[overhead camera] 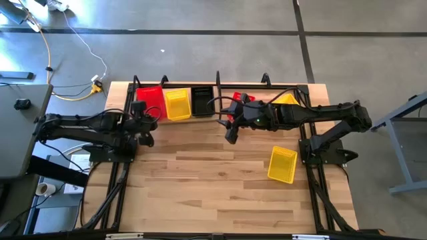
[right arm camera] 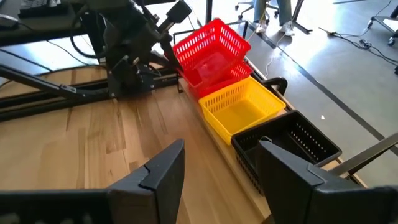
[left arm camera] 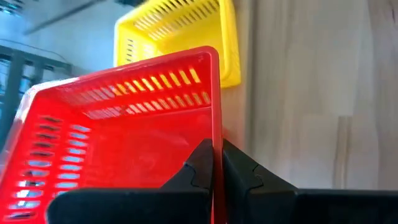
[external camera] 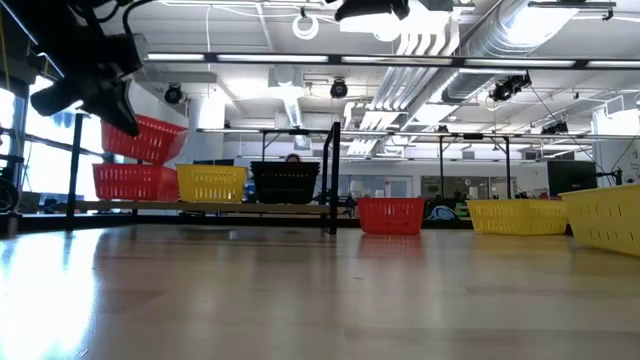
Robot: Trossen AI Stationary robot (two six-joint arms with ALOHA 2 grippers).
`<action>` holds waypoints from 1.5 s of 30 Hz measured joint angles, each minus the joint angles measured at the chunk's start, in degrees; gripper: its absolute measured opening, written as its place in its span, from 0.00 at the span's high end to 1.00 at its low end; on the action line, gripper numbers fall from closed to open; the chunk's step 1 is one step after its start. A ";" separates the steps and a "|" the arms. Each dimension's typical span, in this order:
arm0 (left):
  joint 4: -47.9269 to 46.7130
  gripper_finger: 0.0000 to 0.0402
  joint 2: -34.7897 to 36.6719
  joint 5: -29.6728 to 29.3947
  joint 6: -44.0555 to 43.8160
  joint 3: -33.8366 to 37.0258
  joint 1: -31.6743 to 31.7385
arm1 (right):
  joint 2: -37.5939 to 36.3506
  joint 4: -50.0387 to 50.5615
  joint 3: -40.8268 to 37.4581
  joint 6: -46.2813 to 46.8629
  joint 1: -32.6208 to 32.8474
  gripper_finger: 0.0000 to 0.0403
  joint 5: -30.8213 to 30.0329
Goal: Stack baskets on shelf by color
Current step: Stack the bottom red bin on top of the red bin on the shelf
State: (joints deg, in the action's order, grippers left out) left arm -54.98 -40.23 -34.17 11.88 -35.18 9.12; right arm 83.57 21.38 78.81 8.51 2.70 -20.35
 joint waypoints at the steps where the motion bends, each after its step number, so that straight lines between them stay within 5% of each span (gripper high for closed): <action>1: 0.00 1.00 -0.51 0.55 0.49 -0.02 0.77 | 0.00 0.41 0.00 0.00 0.00 0.55 -0.01; 12: -1.08 1.00 -2.21 2.39 2.24 -8.18 5.26 | 0.02 2.97 -0.02 -1.07 0.00 0.55 -0.01; 21: -10.14 1.00 -3.05 -2.05 3.31 -9.99 9.03 | 0.02 4.23 -0.02 -1.09 0.00 0.55 -0.01; 36: -9.92 1.00 -18.19 -6.84 7.77 -9.94 11.29 | 0.04 4.29 -0.02 -1.08 -0.02 0.55 0.61; 45: -8.57 1.00 -21.55 -4.47 7.81 -9.92 11.29 | 0.07 4.30 -0.02 -1.09 -0.01 0.55 2.15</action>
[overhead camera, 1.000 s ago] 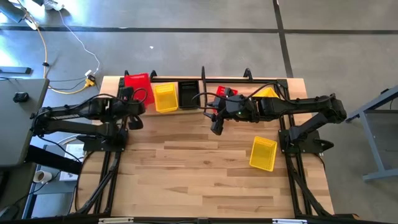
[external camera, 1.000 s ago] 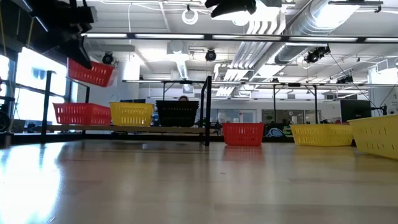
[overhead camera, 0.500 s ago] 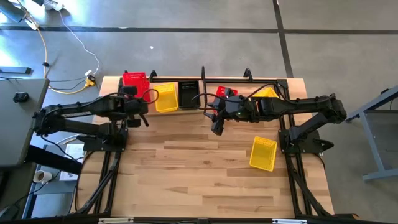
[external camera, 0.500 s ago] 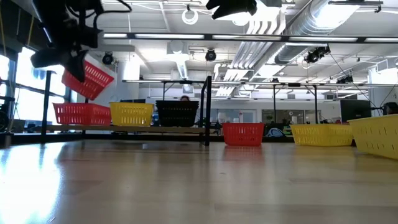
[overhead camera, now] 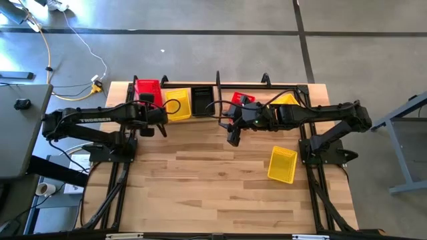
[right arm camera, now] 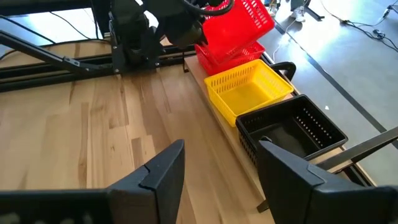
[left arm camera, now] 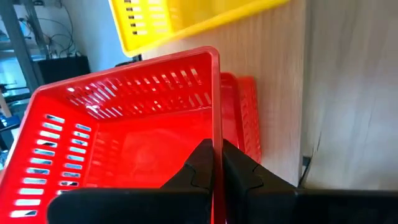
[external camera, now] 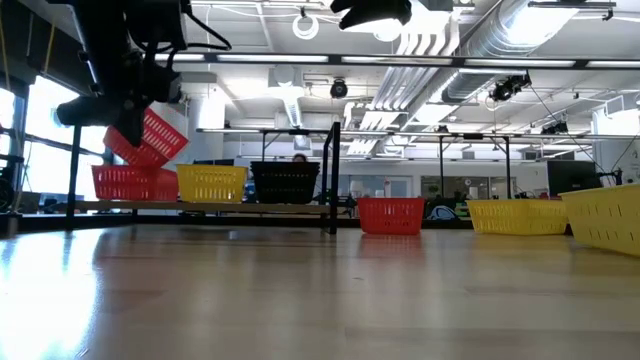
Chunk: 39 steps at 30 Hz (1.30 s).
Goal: Stack baskets on shelf by color
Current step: Stack the bottom red bin on top of the red bin on the shelf
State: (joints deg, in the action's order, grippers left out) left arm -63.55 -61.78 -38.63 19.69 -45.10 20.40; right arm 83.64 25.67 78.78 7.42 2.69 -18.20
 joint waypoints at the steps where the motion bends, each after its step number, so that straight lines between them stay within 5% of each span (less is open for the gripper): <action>1: 0.69 1.00 0.00 0.46 0.04 0.00 0.00 | 0.00 0.00 0.00 0.00 -0.01 0.55 0.00; 15: 3.89 1.00 0.30 4.41 0.67 0.00 -0.03 | 0.00 0.00 0.00 0.02 0.00 0.55 0.00; 30: 3.77 1.00 11.18 10.33 -4.43 0.00 -0.02 | 0.00 0.02 0.00 0.02 -0.01 0.55 -0.02; 39: 3.91 1.00 11.34 11.39 -7.87 0.44 0.64 | 0.00 0.02 0.00 0.17 0.40 0.55 0.67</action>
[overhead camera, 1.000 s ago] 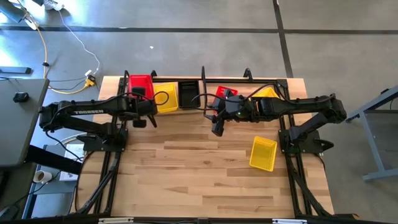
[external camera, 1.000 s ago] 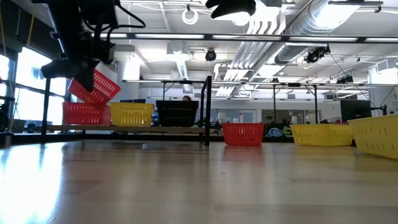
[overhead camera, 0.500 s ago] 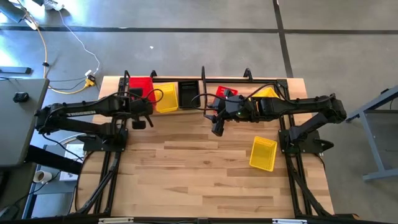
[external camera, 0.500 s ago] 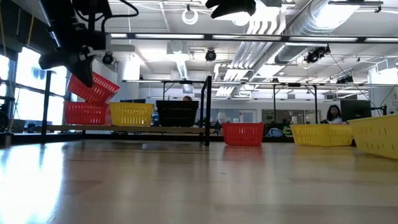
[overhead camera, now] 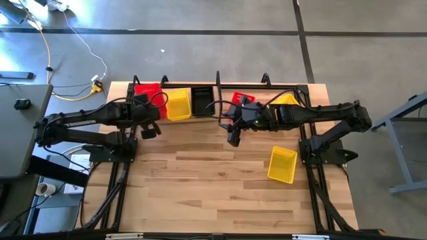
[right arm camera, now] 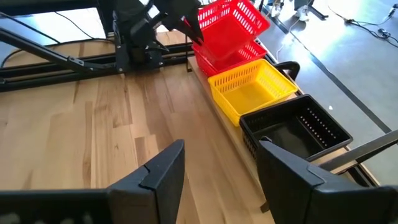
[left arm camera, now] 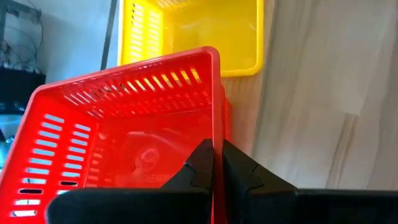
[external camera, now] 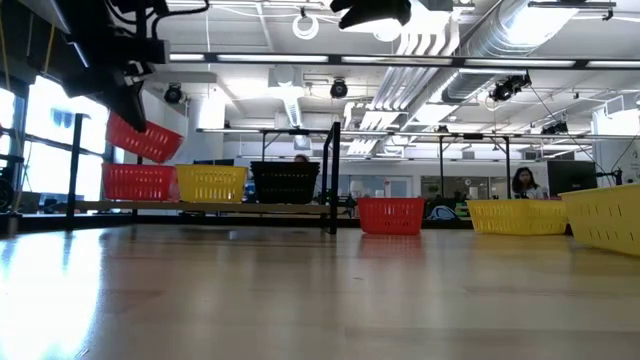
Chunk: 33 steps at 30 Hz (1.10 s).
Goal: Stack baskets on shelf by color
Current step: Stack the bottom red bin on top of the red bin on the shelf
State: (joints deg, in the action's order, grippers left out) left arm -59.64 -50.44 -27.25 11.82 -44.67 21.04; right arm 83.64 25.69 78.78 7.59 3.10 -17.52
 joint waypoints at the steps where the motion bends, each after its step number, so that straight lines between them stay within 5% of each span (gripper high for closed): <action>1: 0.04 1.00 -0.48 0.02 -0.42 0.10 0.38 | 0.00 -0.04 0.00 -0.08 0.25 0.55 -0.04; 33: 4.29 0.97 -3.03 6.53 4.87 0.11 9.70 | 0.00 -0.23 0.00 -0.59 3.06 0.55 -1.57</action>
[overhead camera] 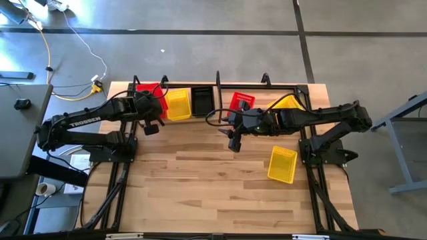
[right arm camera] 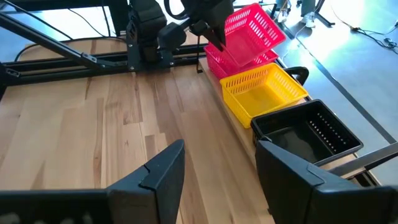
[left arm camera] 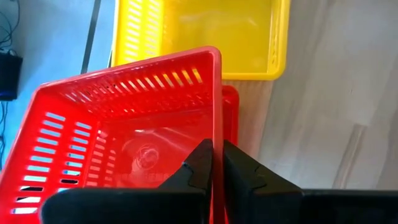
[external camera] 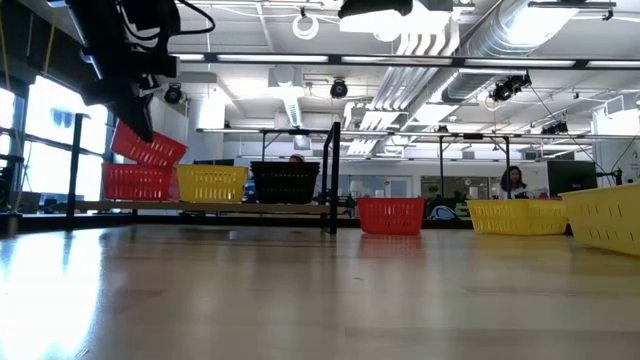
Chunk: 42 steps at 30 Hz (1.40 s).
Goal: Stack baskets on shelf by color
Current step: Stack the bottom red bin on top of the red bin on the shelf, then stack the top yellow bin on top of the yellow bin on the shelf
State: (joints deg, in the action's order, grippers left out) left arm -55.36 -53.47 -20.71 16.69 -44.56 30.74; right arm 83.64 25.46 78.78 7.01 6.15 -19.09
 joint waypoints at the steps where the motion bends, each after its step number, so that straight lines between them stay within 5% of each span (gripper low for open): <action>1: -0.02 0.96 0.00 -0.02 0.00 0.00 0.13 | 0.00 -0.01 0.00 0.00 0.00 0.55 0.00; 23: -0.15 0.64 0.00 0.01 -3.15 -2.72 0.22 | 0.00 -0.03 0.00 0.00 0.00 0.55 -0.02; 32: -0.98 0.66 0.00 8.69 -5.69 -3.08 -0.10 | 0.00 -0.03 0.00 0.46 -0.02 0.55 -0.04; 42: -0.98 0.71 -0.73 3.31 -6.08 -3.08 -2.01 | 0.00 -0.03 0.00 0.63 -0.01 0.55 -0.04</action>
State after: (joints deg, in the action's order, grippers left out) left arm -56.34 -54.21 -17.40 10.61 -47.64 28.73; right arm 83.64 25.43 78.78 7.64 6.15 -19.14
